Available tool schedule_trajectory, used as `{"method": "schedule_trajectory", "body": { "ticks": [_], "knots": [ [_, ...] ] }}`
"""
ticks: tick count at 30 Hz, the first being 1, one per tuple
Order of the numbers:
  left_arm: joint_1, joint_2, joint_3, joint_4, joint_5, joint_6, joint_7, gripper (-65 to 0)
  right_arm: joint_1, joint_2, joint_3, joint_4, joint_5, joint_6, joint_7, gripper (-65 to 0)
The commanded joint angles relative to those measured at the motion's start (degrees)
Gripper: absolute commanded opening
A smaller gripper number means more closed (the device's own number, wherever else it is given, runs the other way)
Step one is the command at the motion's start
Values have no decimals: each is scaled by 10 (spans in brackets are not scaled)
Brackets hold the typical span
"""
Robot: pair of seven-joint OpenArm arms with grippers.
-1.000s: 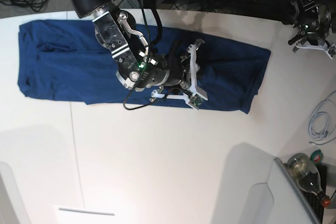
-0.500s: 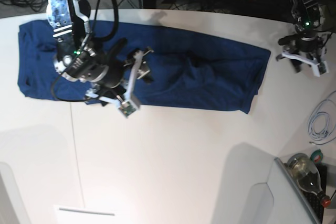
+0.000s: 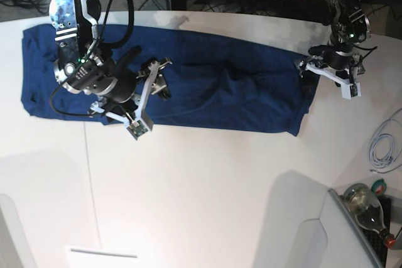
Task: Layout the t-shirt on the table in an organized manner, then fold the t-shirt properly
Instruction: 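Grasp the end of the navy shirt strip with the left gripper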
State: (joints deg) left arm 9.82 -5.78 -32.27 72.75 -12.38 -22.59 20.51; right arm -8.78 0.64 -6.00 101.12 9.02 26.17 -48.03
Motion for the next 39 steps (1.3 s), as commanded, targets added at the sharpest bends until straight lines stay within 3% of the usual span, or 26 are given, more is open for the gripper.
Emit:
{"method": "schedule_trajectory", "body": {
  "ticks": [1, 5, 10, 12, 14, 16, 19, 20, 25, 29, 32, 36, 39],
  "knots": [
    [-12, -9, -1, 2, -11, -3, -12, -12, 6, -2, -2, 9, 9, 5, 12, -275],
    [-43, -14, 1, -36, -14, -3, -9, -12, 6, -2, -2, 9, 9, 5, 12, -275],
    [-56, -33, 88, -84, -18, -3, -9, -30, 6, -2, -2, 9, 9, 5, 12, -275],
    [-56, -33, 106, -105, -18, -3, -9, -105, 6, -2, -2, 10, 9, 5, 12, -275],
    [-56, -33, 110, -124, -18, -3, -9, -225, 6, -2, -1, 10, 9, 5, 11, -275],
    [-56, -33, 107, -141, -18, -3, -10, -359, 6, -2, 2, 10, 9, 5, 11, -275],
    [-56, -40, 103, -160, -18, -3, -12, -614, 6, -2, 4, 10, 9, 5, 11, -275],
    [-55, -45, 97, -162, -19, -3, -12, -650, 6, -2, 4, 10, 9, 5, 11, -275],
    [-42, -48, 22, -154, -19, -3, -12, -650, 7, -2, 11, 9, 6, 5, 11, -275],
    [-4, -45, -43, -76, -19, -2, -9, -650, 8, -2, 58, 8, 8, 5, 11, -275],
    [32, -34, -46, 4, -19, 0, -8, -650, 10, -2, 86, 8, 8, 5, 11, -275],
    [69, 7, -43, 105, -13, 0, -7, -650, 11, -2, 111, 8, 8, 5, 11, -275],
    [91, 27, -2, 165, 6, 7, -7, -650, 11, -2, 116, 8, 8, 5, 11, -275]
  ]
}}
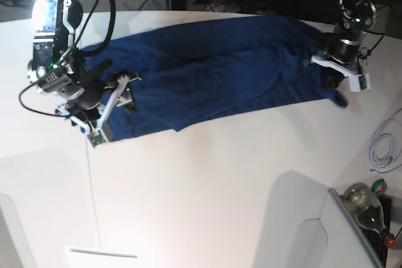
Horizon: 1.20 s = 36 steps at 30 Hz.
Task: Layout the t-shirt on the table in an organized manner, then fold the t-shirt properly
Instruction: 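Grasp the end of the navy shirt strip with the left gripper, then fold the held shirt end over toward the right gripper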
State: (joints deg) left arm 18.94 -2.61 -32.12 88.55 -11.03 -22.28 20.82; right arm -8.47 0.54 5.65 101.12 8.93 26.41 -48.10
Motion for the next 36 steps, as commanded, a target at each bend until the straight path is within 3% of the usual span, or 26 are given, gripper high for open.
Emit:
{"method": "schedule_trajectory", "body": {
  "ticks": [1, 6, 16, 36],
  "knots": [
    [7, 4, 17, 24, 3, 14, -10, -650, 8, -1, -1, 8, 9, 3, 12, -275],
    [19, 16, 129, 54, 40, 52, -10, -650, 8, -1, -1, 8, 9, 3, 12, -275],
    [21, 17, 287, 56, 39, 142, -10, -650, 6, -1, -1, 8, 9, 3, 12, -275],
    [11, 42, 378, 65, 42, 144, -9, -650, 5, -1, 0, 8, 9, 3, 12, -275]
  ]
}}
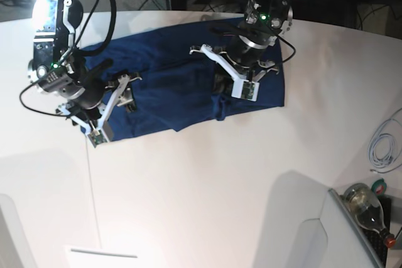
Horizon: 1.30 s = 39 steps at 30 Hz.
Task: Layout the t-shirt on the table in an organized manner, then fold the t-shirt properly
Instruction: 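Fold the held shirt end over toward the right gripper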
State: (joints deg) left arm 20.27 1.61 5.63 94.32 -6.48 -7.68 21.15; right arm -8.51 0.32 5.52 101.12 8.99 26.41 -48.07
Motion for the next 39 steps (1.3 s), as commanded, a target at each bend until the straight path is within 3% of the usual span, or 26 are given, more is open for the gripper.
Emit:
{"method": "schedule_trajectory", "body": {
  "ticks": [1, 7, 16, 22, 26, 30, 33, 36, 39],
  "knots": [
    [-6, -1, 4, 1, -3, -2, -12, -650, 6, 2, 2, 8, 8, 3, 12, -275],
    [-32, -2, 14, -29, -3, 33, -12, -650, 5, 2, 2, 8, 8, 3, 12, -275],
    [-63, -5, 73, -55, -3, 60, -11, -650, 5, 2, 2, 8, 8, 3, 12, -275],
    [-91, -3, 81, -65, -6, 60, 54, -650, 5, 2, 2, 8, 8, 3, 12, -275],
    [-100, -2, 81, -59, -7, 59, 68, -647, 5, 2, 1, 8, 9, 4, 12, -273],
    [-105, -5, 118, -59, -7, 59, 69, -402, 5, 2, 1, 8, 9, 4, 12, -273],
    [-114, -5, 148, -62, -6, 59, 69, -260, 6, 2, 1, 8, 9, 4, 12, -273],
    [-118, -5, 171, -59, -3, 57, 69, -199, 6, 2, 1, 8, 9, 4, 12, -273],
    [-112, -5, 155, -24, -4, 59, 69, -222, 6, 2, 1, 9, 9, 4, 12, -273]
  ]
}}
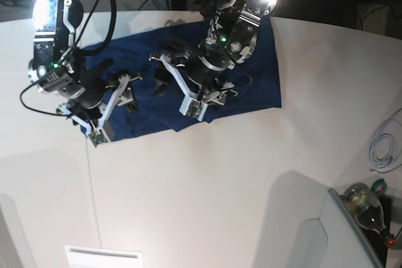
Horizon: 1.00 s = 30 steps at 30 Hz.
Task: Layout the t-shirt on the table in an organized manner, then fold the t-shirt properly
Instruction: 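Fold the held shirt end over toward the right gripper, then press the folded shirt flat with the right gripper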
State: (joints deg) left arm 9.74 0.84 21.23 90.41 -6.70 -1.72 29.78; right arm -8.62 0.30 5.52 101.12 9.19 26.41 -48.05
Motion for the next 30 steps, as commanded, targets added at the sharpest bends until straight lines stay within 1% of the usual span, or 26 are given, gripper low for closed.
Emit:
{"method": "schedule_trajectory", "body": {
  "ticks": [1, 2, 4, 5, 6, 7, 8, 9, 10, 13, 16, 18, 19, 20, 21, 24, 27, 30],
  "knots": [
    [-1, 1, -25, 41, -3, -1, -18, -240, 6, 2, 1, 11, 7, 4, 12, -273],
    [14, -7, -57, 66, -3, -1, -18, -263, 6, 2, -1, 13, 7, 4, 12, -273],
    [41, -19, -136, 115, -6, -1, -18, -337, 4, 2, -6, 18, 7, 6, 11, -273],
    [53, -25, -184, 131, -6, -1, -18, -397, 1, 2, -16, 23, 7, 18, 12, -273],
    [67, -30, -230, 136, -6, -1, -18, -459, 1, 2, -31, 29, 7, 36, 12, -273],
    [77, -36, -283, 137, -6, -1, -18, -546, 1, 2, -51, 38, 5, 58, 12, -275],
    [84, -41, -326, 135, -6, -2, -18, -629, 1, 2, -71, 45, 5, 72, 11, -275],
    [88, -44, -375, 129, -6, -3, -18, -650, 1, 2, -97, 53, 4, 84, 8, -275],
    [95, -48, -422, 116, -6, -4, -18, -650, 1, 2, -132, 56, 4, 91, 8, -275],
    [102, -65, -540, 66, -6, -4, -20, -650, 20, 2, -239, 38, 3, 93, 11, -275],
    [111, -77, -615, 26, -6, -5, -22, -650, 58, -1, -320, -24, 3, 91, 12, -275],
    [117, -79, -652, 14, -6, -5, -23, -650, 81, -7, -353, -73, 5, 91, 12, -275],
    [120, -79, -666, 10, -6, -5, -23, -650, 89, -17, -362, -94, 5, 91, 13, -278],
    [122, -79, -679, 4, -6, -5, -23, -650, 97, -30, -361, -118, 4, 91, 19, -294],
    [122, -79, -690, -1, -6, -5, -23, -650, 104, -40, -355, -143, 4, 91, 31, -320],
    [122, -77, -707, -6, -6, -5, -24, -650, 126, -59, -340, -212, 4, 91, 69, -392],
    [122, -75, -708, -8, -6, -5, -24, -650, 150, -65, -338, -267, 4, 91, 79, -399],
    [122, -75, -708, -10, -6, -5, -24, -650, 161, -67, -338, -289, 4, 89, 81, -398]
  ]
}}
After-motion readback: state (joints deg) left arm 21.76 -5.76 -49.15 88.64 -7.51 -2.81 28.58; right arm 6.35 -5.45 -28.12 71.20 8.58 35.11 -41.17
